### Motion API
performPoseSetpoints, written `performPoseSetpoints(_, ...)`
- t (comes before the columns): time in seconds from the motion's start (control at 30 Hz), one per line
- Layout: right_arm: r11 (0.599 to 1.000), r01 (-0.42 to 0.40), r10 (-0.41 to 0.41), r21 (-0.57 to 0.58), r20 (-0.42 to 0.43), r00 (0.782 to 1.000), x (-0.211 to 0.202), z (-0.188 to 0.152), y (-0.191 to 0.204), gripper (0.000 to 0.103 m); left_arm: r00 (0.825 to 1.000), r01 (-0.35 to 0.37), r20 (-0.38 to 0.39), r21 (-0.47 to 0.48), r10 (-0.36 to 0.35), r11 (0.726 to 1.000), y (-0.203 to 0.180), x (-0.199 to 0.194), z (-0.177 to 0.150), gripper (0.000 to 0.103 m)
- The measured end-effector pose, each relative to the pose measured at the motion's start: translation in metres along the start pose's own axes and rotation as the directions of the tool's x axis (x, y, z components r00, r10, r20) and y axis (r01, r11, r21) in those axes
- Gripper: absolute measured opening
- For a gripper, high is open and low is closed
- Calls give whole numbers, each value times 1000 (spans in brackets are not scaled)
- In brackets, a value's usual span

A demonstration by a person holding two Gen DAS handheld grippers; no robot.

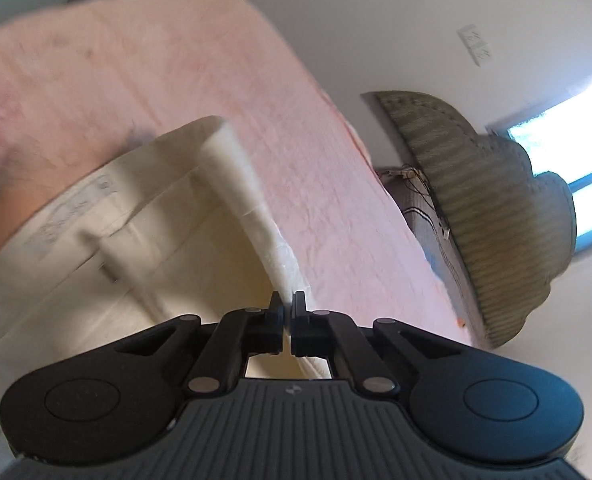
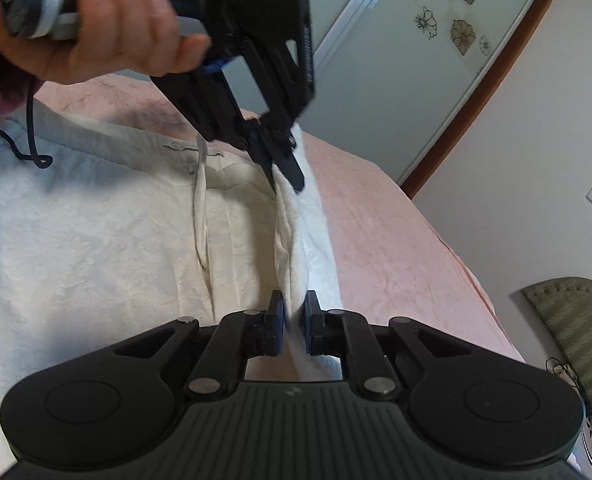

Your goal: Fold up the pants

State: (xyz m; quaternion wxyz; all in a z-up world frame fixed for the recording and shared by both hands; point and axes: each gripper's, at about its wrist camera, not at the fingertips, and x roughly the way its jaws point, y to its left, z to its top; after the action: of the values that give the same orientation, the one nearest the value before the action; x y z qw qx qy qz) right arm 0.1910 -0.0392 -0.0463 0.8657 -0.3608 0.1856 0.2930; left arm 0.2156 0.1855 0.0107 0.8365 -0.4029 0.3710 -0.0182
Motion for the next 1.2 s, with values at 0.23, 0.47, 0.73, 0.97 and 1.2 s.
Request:
performPoseSetpoints(0.23,996,45,-52,-78,-88,995,-46,-13,12,23,999,40,14,156,-43,987,-2,-73,-84,1)
performPoseSetpoints(0.47,976,140,-174,-167,-209,962,-60,-44,17,45,999,-24,41,166,18,986,29,-93,-126,1)
performPoseSetpoints(0.73,964,218,-249,-151,-237,939,-71,-46,53,9,995,-34,98,110,23,993,39,-87,-119,2)
performPoseSetpoints(0.97,989,137,-147,-61,-229,962,-114,-36,97,8,992,-78,114,180,58,981,36,-130,-137,3)
performPoseSetpoints(1.2,998,57,-53,10,-232,971,-127,-34,142,8,983,-176,65,121,169,977,64,-134,-149,2)
